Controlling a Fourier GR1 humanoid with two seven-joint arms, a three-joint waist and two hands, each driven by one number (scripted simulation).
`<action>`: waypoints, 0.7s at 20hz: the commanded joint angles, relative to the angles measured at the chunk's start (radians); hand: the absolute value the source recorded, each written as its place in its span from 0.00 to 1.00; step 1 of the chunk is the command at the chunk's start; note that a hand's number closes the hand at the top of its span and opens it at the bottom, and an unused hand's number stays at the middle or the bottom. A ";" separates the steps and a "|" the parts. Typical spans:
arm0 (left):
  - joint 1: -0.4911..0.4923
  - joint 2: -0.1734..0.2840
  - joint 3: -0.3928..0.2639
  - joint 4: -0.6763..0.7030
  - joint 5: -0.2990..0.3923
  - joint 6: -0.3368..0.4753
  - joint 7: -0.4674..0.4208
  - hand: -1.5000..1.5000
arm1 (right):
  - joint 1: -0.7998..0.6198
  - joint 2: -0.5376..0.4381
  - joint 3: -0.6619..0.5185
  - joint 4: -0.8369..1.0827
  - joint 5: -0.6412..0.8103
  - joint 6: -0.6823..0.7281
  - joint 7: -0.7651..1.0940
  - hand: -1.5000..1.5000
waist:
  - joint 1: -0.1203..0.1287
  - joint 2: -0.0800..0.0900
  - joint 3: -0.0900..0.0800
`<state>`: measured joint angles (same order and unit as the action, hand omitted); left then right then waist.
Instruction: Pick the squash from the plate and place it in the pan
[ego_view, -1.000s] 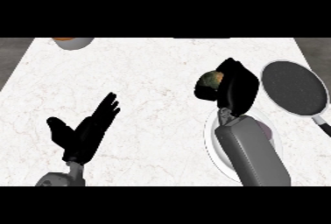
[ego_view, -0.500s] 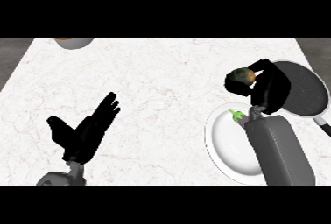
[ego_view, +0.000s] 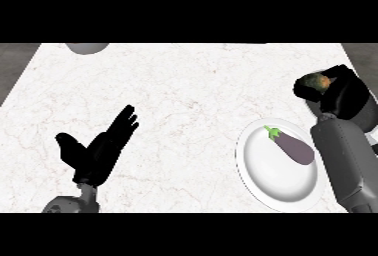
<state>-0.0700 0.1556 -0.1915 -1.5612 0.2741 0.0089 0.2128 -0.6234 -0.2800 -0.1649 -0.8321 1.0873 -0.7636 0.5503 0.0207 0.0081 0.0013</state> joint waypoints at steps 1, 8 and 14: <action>-0.020 -0.005 0.002 0.038 -0.018 -0.013 -0.022 0.50 | -0.059 -0.068 -0.080 0.184 -0.024 -0.149 -0.083 1.00 | 0.005 0.004 0.000; 0.005 -0.004 -0.004 0.001 -0.007 -0.027 -0.004 0.50 | -0.101 -0.172 -0.215 0.381 -0.189 -0.266 -0.300 1.00 | 0.029 0.014 0.004; -0.036 -0.010 0.007 0.000 -0.005 -0.018 0.019 0.50 | -0.081 -0.261 -0.298 0.432 -0.315 -0.227 -0.503 1.00 | 0.038 0.024 0.007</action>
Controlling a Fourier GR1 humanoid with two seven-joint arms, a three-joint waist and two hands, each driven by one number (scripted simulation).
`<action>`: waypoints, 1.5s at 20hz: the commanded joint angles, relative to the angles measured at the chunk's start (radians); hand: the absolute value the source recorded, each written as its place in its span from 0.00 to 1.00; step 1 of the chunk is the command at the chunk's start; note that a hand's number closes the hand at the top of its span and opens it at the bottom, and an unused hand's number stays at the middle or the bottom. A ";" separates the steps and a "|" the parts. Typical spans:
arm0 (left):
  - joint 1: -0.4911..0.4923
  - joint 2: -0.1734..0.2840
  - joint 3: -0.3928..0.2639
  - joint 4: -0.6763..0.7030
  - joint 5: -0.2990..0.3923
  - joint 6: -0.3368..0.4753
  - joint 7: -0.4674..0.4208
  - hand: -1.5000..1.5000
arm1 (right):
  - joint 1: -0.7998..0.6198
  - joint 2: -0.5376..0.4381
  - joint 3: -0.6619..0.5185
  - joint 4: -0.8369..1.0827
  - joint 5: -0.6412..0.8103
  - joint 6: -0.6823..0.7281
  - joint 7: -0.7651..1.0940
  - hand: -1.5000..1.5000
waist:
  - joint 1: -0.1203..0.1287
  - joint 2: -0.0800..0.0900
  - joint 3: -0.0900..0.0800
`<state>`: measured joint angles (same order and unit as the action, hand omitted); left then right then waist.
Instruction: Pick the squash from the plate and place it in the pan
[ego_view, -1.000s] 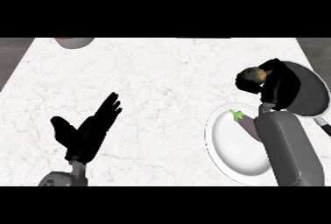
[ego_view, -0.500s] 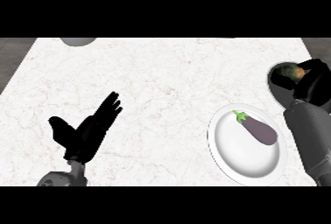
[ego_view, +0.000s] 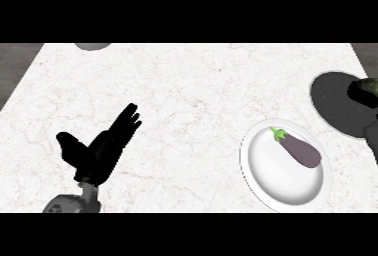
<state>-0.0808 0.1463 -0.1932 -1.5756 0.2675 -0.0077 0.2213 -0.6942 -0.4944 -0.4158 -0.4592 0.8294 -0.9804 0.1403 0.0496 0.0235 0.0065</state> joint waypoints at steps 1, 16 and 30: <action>-0.019 -0.033 -0.008 0.037 -0.021 0.020 -0.024 0.50 | -0.002 -0.058 -0.063 0.064 -0.087 0.003 -0.143 1.00 | -0.004 0.002 0.000; -0.010 -0.022 -0.002 0.028 -0.002 -0.004 0.000 0.50 | -0.047 -0.051 -0.262 0.114 -0.304 0.232 -0.338 0.00 | 0.003 0.005 0.007; -0.042 -0.003 0.049 0.028 0.009 -0.002 0.021 0.50 | 0.153 -0.119 -0.486 0.189 -0.616 0.769 -0.712 0.00 | -0.027 -0.009 0.000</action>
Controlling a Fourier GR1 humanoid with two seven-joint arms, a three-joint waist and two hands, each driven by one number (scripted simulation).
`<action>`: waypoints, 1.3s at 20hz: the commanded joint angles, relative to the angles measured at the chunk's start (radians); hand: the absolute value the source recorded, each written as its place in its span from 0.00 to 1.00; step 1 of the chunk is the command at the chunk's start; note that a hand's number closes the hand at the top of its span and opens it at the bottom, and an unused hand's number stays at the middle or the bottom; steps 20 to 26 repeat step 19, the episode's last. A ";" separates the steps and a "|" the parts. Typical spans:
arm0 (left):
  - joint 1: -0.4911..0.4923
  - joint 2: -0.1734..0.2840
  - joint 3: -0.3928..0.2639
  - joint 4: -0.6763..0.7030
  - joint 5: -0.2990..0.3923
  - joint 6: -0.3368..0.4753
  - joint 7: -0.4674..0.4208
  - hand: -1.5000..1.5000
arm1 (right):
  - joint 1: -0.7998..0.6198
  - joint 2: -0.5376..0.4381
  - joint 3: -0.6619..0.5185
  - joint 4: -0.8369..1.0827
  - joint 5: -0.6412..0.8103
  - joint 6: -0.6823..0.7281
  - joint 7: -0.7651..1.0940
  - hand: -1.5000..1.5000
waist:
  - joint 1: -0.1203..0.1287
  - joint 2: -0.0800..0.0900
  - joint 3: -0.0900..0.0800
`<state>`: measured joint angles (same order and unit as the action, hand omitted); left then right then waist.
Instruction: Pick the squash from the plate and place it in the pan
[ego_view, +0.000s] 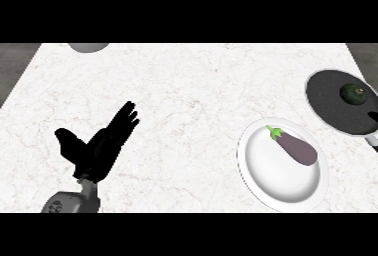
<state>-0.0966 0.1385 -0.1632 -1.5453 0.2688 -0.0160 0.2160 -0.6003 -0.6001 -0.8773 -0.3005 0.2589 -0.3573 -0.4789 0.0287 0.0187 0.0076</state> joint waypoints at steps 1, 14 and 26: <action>-0.010 -0.017 -0.007 -0.008 -0.008 0.016 0.019 0.50 | 0.062 -0.033 -0.026 0.036 -0.049 0.156 -0.116 0.00 | -0.003 -0.005 -0.002; 0.031 0.000 0.030 -0.031 0.002 -0.033 0.036 0.50 | 0.215 -0.106 0.026 0.074 -0.115 0.425 -0.224 0.00 | -0.016 -0.014 -0.005; 0.057 -0.061 -0.012 -0.058 -0.078 0.029 0.024 0.50 | 0.260 -0.012 0.089 -0.002 -0.162 0.404 -0.249 0.00 | -0.027 -0.019 -0.007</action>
